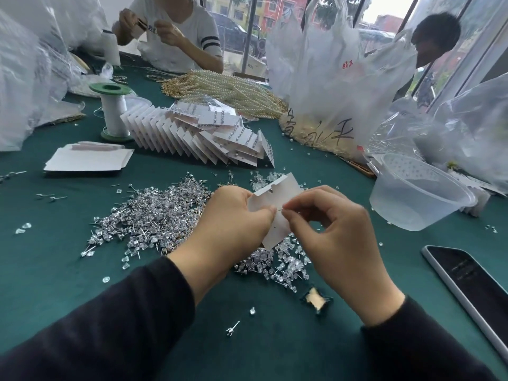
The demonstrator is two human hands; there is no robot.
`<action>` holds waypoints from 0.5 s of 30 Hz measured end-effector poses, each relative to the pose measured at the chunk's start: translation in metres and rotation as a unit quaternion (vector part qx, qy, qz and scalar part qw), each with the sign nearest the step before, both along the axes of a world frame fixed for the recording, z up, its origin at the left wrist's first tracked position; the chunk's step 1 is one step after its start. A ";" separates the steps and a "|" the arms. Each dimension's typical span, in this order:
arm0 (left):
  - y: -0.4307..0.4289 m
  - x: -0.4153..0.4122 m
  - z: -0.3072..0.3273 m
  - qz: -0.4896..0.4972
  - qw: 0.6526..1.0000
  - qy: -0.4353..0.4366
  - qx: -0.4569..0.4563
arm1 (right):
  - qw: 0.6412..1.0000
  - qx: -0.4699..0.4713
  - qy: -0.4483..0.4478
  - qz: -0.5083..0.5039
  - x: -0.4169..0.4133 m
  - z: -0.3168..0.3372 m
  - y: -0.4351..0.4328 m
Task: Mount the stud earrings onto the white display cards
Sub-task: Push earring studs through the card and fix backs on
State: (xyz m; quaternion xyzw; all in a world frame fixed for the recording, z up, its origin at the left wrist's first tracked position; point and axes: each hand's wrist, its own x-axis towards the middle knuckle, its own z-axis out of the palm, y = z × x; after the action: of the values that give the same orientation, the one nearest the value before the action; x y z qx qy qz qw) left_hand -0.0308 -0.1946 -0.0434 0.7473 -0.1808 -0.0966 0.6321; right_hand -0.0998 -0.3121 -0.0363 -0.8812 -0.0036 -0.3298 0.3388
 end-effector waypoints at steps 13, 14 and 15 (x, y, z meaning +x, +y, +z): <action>0.002 -0.001 0.001 0.011 0.996 -0.068 0.051 | 1.000 -0.001 -0.018 0.020 0.003 -0.005 0.001; 0.002 0.000 0.001 0.011 0.995 -0.075 0.059 | 1.000 -0.001 -0.018 0.016 0.004 -0.005 0.001; 0.003 0.000 0.001 0.011 0.994 -0.083 0.068 | 1.000 0.000 -0.017 0.013 0.004 -0.005 0.001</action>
State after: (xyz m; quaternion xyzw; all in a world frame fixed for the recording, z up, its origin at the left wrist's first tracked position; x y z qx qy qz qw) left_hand -0.0310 -0.1920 -0.0425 0.7962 -0.2170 -0.0394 0.5634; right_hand -0.0961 -0.3116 -0.0416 -0.8751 -0.0209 -0.3404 0.3432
